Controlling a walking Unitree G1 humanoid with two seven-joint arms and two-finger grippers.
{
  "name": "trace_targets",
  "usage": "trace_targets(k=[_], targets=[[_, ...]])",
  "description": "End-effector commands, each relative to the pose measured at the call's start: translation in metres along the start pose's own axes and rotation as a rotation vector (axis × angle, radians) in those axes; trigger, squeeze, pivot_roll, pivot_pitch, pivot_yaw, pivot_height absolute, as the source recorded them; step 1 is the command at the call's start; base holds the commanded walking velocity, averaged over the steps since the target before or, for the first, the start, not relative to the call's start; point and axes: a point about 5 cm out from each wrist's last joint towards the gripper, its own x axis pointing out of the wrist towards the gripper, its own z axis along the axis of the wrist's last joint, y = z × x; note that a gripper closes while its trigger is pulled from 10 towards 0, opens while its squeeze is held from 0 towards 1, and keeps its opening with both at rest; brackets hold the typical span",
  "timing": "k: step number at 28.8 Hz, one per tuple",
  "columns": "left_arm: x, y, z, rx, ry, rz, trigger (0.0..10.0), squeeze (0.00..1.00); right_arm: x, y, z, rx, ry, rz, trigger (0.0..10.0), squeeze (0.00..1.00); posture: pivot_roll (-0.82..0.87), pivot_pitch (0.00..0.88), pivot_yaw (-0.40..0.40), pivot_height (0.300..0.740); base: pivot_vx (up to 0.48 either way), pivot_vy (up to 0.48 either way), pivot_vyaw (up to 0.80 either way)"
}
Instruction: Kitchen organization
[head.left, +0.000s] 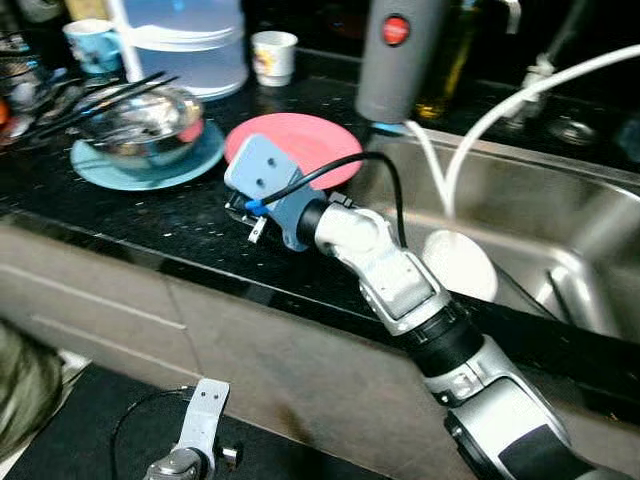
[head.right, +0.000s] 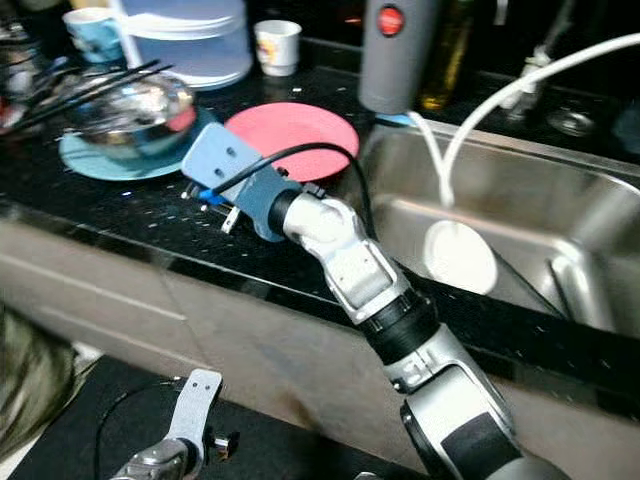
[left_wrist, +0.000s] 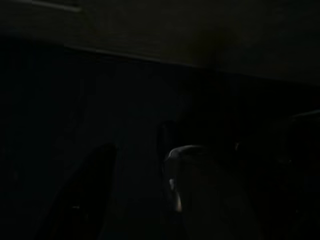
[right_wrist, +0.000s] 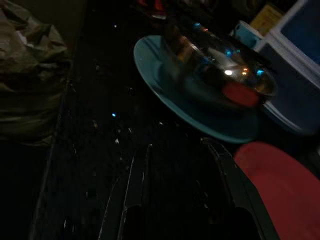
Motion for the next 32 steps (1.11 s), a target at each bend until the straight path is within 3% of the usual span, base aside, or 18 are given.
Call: trace_targets(k=[1,6,9,12,15,21,24,32], targets=[[-0.001,-0.002,-0.008,-0.003,0.03,-0.004,10.0,0.0,0.005,0.0,-0.005,-0.048,0.033,-0.038,10.0,0.0,0.01,0.125,-0.045,0.74,0.0,0.0,0.77],[-0.001,-0.002,-0.008,-0.003,0.03,-0.005,10.0,0.0,0.016,-0.011,-0.009,-0.213,0.099,-0.16,10.0,0.0,0.01,0.129,-0.049,0.74,0.0,0.0,0.27],[-0.001,-0.002,-0.008,-0.004,0.03,-0.004,10.0,0.0,0.017,-0.013,-0.008,-0.224,0.103,-0.167,10.0,0.0,0.01,0.129,-0.049,0.74,0.0,0.0,0.0],[-0.001,-0.002,-0.009,-0.005,0.03,-0.003,10.0,0.0,0.02,-0.021,-0.014,-0.387,0.195,-0.173,10.0,0.0,0.01,0.133,-0.06,0.74,0.0,0.0,0.0],[-0.001,-0.002,-0.009,-0.007,0.029,-0.002,10.0,0.0,0.02,-0.021,-0.023,-0.444,0.26,-0.136,10.0,0.0,0.01,0.133,-0.06,0.74,0.0,0.0,0.0],[-0.001,-0.002,-0.009,-0.009,0.027,0.0,10.0,0.0,0.015,-0.029,-0.037,-0.482,0.371,-0.063,10.0,0.0,0.01,0.137,-0.061,0.74,0.0,0.0,0.0],[-0.001,-0.002,-0.009,-0.006,0.028,-0.002,10.0,0.0,0.009,-0.032,-0.044,-0.454,0.436,0.016,10.0,0.0,0.01,0.137,-0.061,0.74,0.0,0.0,0.0],[-0.001,-0.002,-0.009,-0.007,0.027,-0.001,10.0,0.0,0.001,-0.055,-0.045,-0.451,0.529,-0.019,10.0,0.0,0.01,0.137,-0.061,0.74,0.0,0.0,0.0]])
